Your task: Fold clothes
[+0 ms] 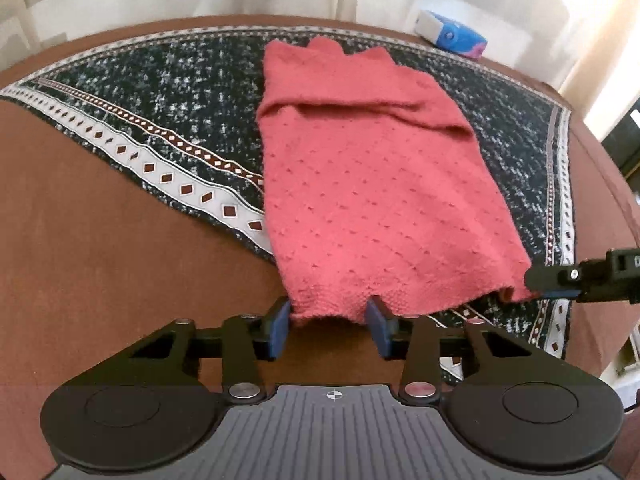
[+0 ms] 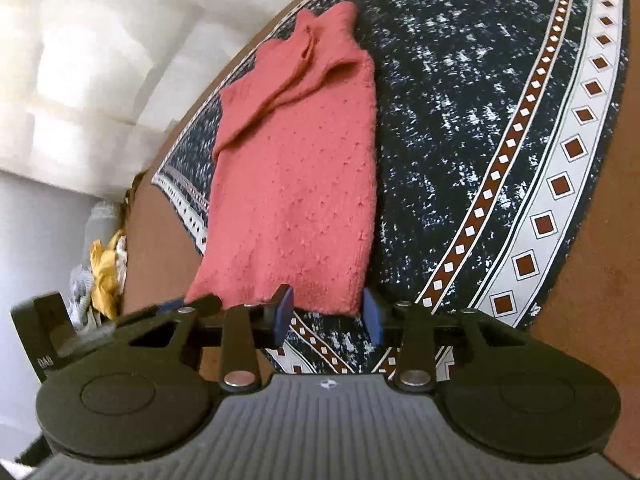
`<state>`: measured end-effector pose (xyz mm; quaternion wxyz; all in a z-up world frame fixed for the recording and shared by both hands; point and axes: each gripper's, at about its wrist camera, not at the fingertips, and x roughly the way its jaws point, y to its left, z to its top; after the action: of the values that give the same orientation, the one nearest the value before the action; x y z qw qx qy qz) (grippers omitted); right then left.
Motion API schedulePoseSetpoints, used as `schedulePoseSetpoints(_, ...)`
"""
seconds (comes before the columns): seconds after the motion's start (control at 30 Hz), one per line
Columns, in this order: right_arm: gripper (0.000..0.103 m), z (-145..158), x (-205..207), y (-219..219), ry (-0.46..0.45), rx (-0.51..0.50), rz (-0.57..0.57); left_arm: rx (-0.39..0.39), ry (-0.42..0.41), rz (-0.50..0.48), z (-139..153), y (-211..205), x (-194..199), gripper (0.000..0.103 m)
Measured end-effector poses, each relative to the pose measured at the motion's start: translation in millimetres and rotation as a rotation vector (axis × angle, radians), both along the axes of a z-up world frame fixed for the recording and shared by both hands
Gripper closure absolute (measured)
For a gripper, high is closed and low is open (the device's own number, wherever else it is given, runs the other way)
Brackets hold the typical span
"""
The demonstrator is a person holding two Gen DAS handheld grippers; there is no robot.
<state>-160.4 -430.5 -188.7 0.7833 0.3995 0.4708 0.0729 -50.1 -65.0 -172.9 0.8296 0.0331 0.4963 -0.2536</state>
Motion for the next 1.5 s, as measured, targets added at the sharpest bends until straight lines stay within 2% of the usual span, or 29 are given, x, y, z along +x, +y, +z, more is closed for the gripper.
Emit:
schedulePoseSetpoints(0.07, 0.060, -0.9, 1.7, -0.4, 0.001, 0.006, -0.017, -0.005, -0.009, -0.003, 2.4, 0.2, 2.1, 0.060)
schedulePoseSetpoints(0.17, 0.060, -2.1, 4.1, 1.5, 0.001, 0.009, -0.027, -0.013, -0.015, -0.003, 5.0, 1.1, 5.0, 0.060)
schedulePoseSetpoints(0.3, 0.060, -3.8, 4.9, 1.4, 0.006, 0.021, -0.026, -0.044, 0.003, 0.010, 4.4, 5.1, 7.6, 0.049)
schedulePoseSetpoints(0.4, 0.067, -5.0, 4.4, -0.8, 0.013, 0.031, -0.029, -0.071, 0.016, 0.020, 3.8, 8.4, 9.3, 0.048)
schedulePoseSetpoints(0.43, 0.072, -5.4, 4.0, -1.8, 0.016, 0.034, -0.031, -0.065, 0.021, 0.017, 1.9, 7.0, 11.0, 0.054)
schedulePoseSetpoints(0.47, 0.081, -5.8, 3.7, -2.7, 0.019, 0.036, -0.032, -0.052, 0.027, 0.015, -0.8, 4.7, 12.9, 0.062)
schedulePoseSetpoints(0.5, 0.086, -6.3, 3.4, -3.7, 0.022, 0.039, -0.033, -0.043, 0.023, 0.012, -1.2, 3.6, 13.4, 0.083)
schedulePoseSetpoints(0.53, 0.093, -6.7, 3.1, -4.6, 0.025, 0.042, -0.035, -0.034, 0.017, 0.009, -1.3, 2.7, 13.7, 0.092)
schedulePoseSetpoints(0.57, 0.095, -7.1, 2.7, -5.6, 0.028, 0.044, -0.036, -0.044, 0.014, 0.006, 0.9, 4.1, 13.4, 0.097)
schedulePoseSetpoints(0.63, 0.096, -7.9, 2.1, -7.5, 0.033, 0.049, -0.038, -0.066, 0.001, 0.007, 8.7, 8.9, 11.6, 0.099)
schedulePoseSetpoints(0.77, 0.096, 9.2, -0.3, -14.0, -0.018, 0.083, -0.031, -0.091, -0.037, 0.019, 27.0, 16.7, 9.6, 0.100)
schedulePoseSetpoints(0.83, 0.096, 20.7, -1.0, -18.1, -0.050, 0.101, -0.028, -0.128, -0.047, 0.038, 38.3, 19.2, 12.6, 0.100)
schedulePoseSetpoints(1.0, 0.096, 55.4, 10.8, -27.2, -0.147, 0.112, -0.019, -0.209, -0.103, 0.063, 65.4, 13.5, 39.8, 0.100)
schedulePoseSetpoints(1.33, 0.097, 104.3, 89.2, -46.7, -0.320, 0.089, -0.070, -0.314, -0.233, 0.096, 109.2, -8.9, 113.2, 0.100)
schedulePoseSetpoints(1.5, 0.097, 97.2, 128.4, -59.0, -0.303, 0.072, -0.106, -0.296, -0.212, 0.116, 96.5, -18.4, 151.0, 0.099)
